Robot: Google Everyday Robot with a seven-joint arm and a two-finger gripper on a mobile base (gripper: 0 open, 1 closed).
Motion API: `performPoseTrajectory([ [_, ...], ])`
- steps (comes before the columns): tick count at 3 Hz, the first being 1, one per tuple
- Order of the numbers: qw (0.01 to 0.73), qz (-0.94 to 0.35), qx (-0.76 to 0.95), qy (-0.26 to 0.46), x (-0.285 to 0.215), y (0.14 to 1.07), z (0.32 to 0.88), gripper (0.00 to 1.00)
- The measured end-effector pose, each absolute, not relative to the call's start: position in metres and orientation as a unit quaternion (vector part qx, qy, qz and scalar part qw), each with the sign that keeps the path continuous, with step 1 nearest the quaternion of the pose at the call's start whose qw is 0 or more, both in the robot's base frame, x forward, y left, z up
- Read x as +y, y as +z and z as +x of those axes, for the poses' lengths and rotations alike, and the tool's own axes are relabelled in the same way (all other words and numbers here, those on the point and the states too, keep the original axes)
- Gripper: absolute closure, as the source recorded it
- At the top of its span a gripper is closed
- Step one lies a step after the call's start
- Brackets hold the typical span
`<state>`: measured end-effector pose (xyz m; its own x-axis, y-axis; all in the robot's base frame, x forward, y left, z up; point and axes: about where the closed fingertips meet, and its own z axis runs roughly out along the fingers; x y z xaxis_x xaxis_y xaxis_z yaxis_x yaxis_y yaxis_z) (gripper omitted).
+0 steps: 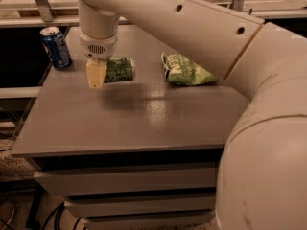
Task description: Place green can upright
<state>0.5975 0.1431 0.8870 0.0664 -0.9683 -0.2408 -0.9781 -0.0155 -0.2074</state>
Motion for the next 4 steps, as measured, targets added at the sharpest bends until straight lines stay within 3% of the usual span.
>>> performPoseTrajectory([
  [4,0.271,-0.658,0.699,0.066,0.131,0.958,0.62,1.0],
])
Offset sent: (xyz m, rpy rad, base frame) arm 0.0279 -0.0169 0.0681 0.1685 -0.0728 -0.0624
